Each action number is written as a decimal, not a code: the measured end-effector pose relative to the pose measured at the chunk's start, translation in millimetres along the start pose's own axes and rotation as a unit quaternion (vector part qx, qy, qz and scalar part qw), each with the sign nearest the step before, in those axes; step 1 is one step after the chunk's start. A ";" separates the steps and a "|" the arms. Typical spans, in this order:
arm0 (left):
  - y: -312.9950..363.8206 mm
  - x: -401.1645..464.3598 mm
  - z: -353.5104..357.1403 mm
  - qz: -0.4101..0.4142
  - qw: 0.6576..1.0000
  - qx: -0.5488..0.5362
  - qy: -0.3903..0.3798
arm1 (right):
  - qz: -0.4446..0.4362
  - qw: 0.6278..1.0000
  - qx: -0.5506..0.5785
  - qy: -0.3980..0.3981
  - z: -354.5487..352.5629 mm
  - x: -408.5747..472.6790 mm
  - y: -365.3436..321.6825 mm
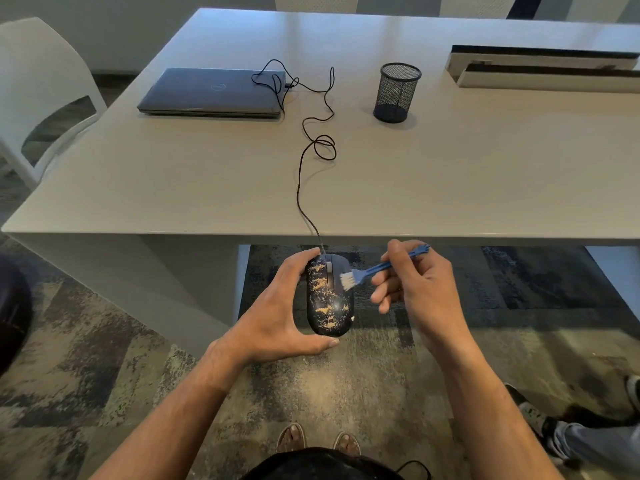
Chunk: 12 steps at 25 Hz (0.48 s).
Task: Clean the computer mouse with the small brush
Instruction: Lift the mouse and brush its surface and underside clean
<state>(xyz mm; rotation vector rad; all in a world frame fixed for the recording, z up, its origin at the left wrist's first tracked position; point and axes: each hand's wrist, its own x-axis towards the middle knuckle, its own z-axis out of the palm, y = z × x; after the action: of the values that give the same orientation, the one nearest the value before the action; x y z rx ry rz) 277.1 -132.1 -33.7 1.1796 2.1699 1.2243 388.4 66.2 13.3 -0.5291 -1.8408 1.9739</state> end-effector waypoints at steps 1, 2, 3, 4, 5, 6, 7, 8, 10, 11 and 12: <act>0.1 -0.5 -0.6 -0.001 1.000 0.002 0.000 | 0.000 1.000 -0.007 0.018 -4.9 -0.4 0.7; 0.3 -1.1 -1.2 -0.001 1.000 0.004 0.000 | -0.002 0.999 -0.011 0.035 -9.2 -1.2 1.0; 0.6 -1.3 -1.5 -0.001 1.000 0.005 0.000 | -0.006 0.999 -0.006 0.045 -11.5 -2.5 0.9; 1.3 -1.3 -1.4 -0.001 1.000 0.004 -0.001 | -0.012 0.999 0.009 0.042 -10.7 -4.4 0.8; 2.1 -0.9 -1.3 0.000 1.000 0.002 -0.002 | -0.020 0.999 0.029 0.028 -7.4 -6.1 1.4; 2.8 -0.4 -0.7 0.001 1.000 0.000 -0.002 | -0.025 0.999 0.045 0.011 -3.1 -8.1 3.0; 3.1 0.3 0.2 0.003 1.000 -0.002 -0.002 | -0.026 0.998 0.051 -0.002 0.7 -10.3 5.2; 3.5 0.6 1.2 0.004 1.000 -0.003 -0.003 | -0.023 0.999 0.049 -0.004 2.5 -13.0 7.2; 3.4 0.2 1.5 0.000 1.000 -0.005 -0.001 | -0.012 0.999 0.036 0.020 -0.3 -17.3 8.9; 3.1 -0.7 1.2 -0.004 1.000 -0.006 0.000 | -0.009 0.999 0.029 0.038 -4.4 -18.7 9.1; 2.8 -1.9 1.0 -0.006 1.000 -0.007 0.000 | -0.010 0.998 0.025 0.055 -8.7 -19.7 9.0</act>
<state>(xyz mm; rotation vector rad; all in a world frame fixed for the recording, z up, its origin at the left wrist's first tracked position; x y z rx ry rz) 280.2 -132.4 -32.0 1.1584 2.1619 1.2319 409.5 62.8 3.9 -0.5888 -1.7208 1.9323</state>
